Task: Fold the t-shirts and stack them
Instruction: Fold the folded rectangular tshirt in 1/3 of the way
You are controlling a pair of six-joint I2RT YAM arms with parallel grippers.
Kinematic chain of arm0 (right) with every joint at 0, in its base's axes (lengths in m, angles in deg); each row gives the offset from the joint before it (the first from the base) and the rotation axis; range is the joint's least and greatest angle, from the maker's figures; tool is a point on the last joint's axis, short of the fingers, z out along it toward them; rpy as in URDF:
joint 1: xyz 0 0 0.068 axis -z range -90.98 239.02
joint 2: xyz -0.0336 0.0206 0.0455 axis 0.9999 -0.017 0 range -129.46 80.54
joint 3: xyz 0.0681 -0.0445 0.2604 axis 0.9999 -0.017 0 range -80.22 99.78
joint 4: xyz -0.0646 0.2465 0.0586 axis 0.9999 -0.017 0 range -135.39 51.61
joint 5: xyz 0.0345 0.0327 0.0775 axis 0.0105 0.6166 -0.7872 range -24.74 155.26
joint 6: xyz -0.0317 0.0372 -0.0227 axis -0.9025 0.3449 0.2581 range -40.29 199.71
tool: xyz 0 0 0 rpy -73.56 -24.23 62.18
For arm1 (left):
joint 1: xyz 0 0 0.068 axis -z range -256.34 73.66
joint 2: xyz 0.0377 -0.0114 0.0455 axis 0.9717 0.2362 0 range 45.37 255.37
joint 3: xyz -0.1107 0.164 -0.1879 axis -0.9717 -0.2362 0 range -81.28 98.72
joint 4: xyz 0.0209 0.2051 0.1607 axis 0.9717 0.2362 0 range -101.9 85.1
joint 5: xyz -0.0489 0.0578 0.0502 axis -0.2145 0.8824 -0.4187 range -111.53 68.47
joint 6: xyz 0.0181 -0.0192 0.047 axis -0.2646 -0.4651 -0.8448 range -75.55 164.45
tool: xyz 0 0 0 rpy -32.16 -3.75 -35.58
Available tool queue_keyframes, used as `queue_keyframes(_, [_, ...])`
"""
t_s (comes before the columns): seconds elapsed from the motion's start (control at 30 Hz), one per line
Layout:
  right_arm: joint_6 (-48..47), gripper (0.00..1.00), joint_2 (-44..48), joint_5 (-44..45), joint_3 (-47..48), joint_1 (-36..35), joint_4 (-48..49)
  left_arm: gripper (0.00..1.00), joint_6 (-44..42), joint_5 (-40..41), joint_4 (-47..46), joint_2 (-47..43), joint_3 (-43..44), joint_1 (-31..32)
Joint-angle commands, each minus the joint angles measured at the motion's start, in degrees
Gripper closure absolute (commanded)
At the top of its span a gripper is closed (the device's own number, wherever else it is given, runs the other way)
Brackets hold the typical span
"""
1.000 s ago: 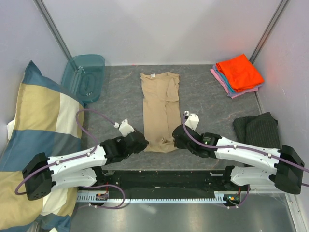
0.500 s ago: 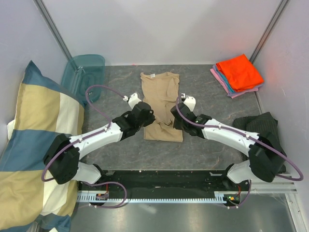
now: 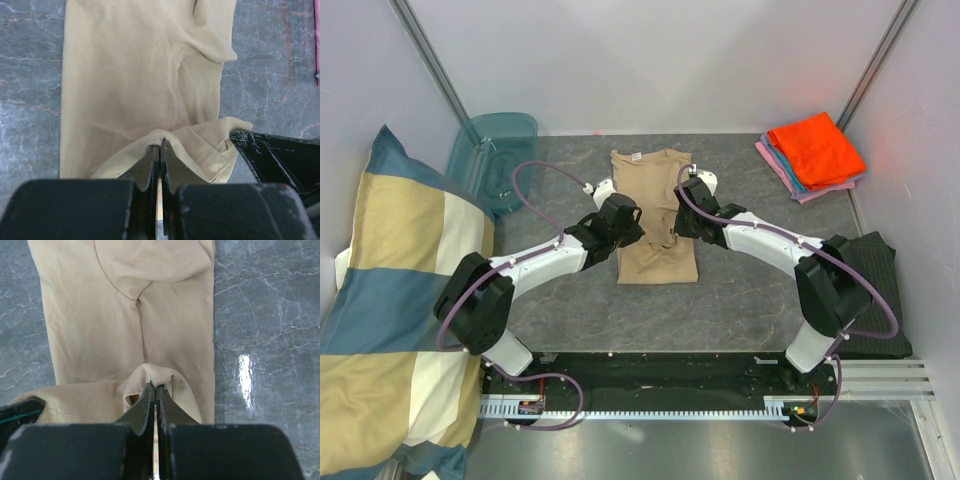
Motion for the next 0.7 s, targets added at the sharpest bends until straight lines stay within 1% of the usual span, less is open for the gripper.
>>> queue_keyframes(0.0, [-2.0,1.00,-2.7,-3.2,4.3,1.1,1.8,0.98,-3.4,-1.0,-2.9,2.3,3.4,-1.4])
queue_keyframes(0.33, [-2.8,1.00,-6.6,-4.8,7.4,3.3,2.0,0.98,-3.6,-3.0,-3.9,5.3,3.8,-4.3])
queue_keyframes(0.67, [-3.5,1.00,-11.4,-6.1,10.7,5.6,1.8,0.98,-4.3,-5.1,-4.6,10.2,6.8,-7.1])
